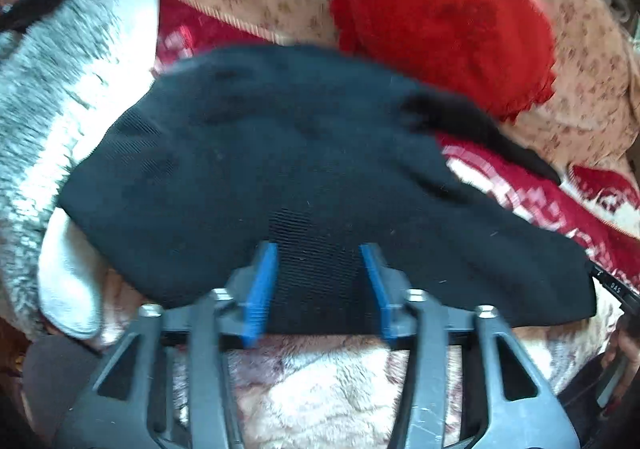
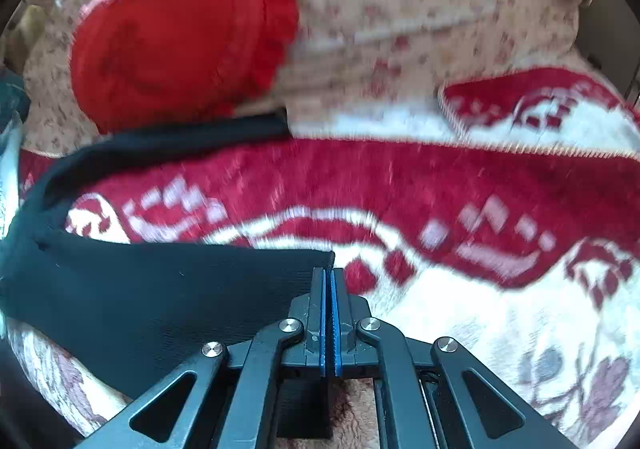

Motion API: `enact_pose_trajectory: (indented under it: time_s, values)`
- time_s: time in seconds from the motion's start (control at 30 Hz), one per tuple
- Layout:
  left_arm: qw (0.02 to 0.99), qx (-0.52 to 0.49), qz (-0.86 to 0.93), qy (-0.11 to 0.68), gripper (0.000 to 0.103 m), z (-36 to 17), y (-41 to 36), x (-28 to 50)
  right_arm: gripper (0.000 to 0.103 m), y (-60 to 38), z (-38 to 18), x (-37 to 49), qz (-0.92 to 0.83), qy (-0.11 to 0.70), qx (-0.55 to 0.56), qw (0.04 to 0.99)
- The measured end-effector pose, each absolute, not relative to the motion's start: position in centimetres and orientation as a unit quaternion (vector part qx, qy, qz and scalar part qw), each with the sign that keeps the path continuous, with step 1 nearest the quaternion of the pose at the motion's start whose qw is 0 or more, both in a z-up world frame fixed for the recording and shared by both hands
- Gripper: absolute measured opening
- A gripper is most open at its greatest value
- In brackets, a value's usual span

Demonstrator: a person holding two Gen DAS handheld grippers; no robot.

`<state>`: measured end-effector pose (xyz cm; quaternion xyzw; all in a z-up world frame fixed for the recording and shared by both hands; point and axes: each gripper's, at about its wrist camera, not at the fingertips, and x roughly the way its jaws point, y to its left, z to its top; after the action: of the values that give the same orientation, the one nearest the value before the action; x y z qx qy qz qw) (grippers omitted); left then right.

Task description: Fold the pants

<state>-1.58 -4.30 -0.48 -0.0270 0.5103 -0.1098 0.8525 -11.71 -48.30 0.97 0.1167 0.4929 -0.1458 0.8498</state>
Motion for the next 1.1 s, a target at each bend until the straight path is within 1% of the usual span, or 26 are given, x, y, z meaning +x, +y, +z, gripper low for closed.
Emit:
enact_pose_trajectory:
  time_s: [0.03,0.07,0.13,0.17,0.23,0.27,0.3,0.43,0.53,0.67,0.77,1.0,1.1]
  values:
    - [0.857,-0.017,-0.103,0.504,0.048,-0.8,-4.6,-1.5,0.002,-48.3,0.4,-11.5,-0.143,0.501,0.118,0.846]
    - [0.861,-0.007,-0.101,0.498,0.051,-0.7,-4.7,-1.6,0.002,-48.1,0.5,-11.6,-0.147,0.496,0.115,0.848]
    - [0.858,0.007,-0.105,0.503,0.053,-0.6,-4.9,-1.4,0.004,-48.2,1.2,-11.5,-0.152,0.497,0.115,0.847]
    - [0.857,0.005,-0.107,0.505,0.053,-0.4,-4.9,-1.2,0.007,-48.1,1.6,-11.4,-0.153,0.496,0.116,0.847]
    - [0.860,-0.013,-0.108,0.499,0.053,0.4,-4.2,-0.6,0.018,-47.4,2.8,-11.0,-0.142,0.482,0.120,0.856]
    - [0.861,-0.020,-0.105,0.497,0.053,0.6,-3.8,-0.2,0.028,-46.8,3.5,-10.4,-0.125,0.475,0.121,0.862]
    - [0.862,-0.027,-0.101,0.497,0.053,0.8,-3.5,0.5,0.032,-46.0,3.9,-9.7,-0.108,0.471,0.122,0.867]
    - [0.866,-0.053,-0.064,0.494,0.053,1.2,-1.8,4.2,0.032,-41.8,5.0,-5.2,-0.006,0.458,0.131,0.879]
    - [0.856,-0.065,-0.039,0.511,0.053,0.4,-0.5,7.4,0.034,-37.4,5.6,-0.7,0.068,0.453,0.102,0.883]
    - [0.840,-0.067,-0.010,0.538,0.053,-1.7,0.8,11.3,0.038,-31.2,6.2,5.8,0.136,0.452,0.047,0.880]
    - [0.844,-0.075,-0.017,0.531,0.053,-1.7,1.1,12.6,0.042,-28.0,6.0,9.8,0.168,0.458,0.035,0.872]
    - [0.847,-0.081,-0.037,0.525,0.054,-1.6,1.7,13.6,0.047,-22.2,2.6,19.4,0.235,0.494,-0.038,0.836]
    - [0.845,-0.090,-0.043,0.526,0.054,-1.6,1.9,13.6,0.047,-20.8,0.4,21.5,0.250,0.518,-0.067,0.815]
